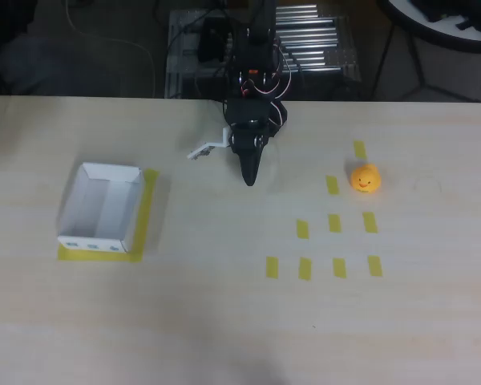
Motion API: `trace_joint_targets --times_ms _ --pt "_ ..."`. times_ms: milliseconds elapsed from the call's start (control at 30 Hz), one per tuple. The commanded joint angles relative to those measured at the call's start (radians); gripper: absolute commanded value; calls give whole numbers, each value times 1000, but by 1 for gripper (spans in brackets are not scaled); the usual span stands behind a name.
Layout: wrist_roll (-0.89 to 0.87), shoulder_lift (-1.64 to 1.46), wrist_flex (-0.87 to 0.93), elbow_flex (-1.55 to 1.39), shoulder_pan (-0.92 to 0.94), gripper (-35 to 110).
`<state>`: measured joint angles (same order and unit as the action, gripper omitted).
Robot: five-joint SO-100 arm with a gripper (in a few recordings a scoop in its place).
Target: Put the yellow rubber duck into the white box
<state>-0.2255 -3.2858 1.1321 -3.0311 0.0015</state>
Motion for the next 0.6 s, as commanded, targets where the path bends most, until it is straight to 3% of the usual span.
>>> trace_joint_targets --times_ms 0,167,567 --pt "5 -20 11 12 -46 0" --pt "83 127 -25 114 -61 0" --pt "144 512 55 778 0 0"
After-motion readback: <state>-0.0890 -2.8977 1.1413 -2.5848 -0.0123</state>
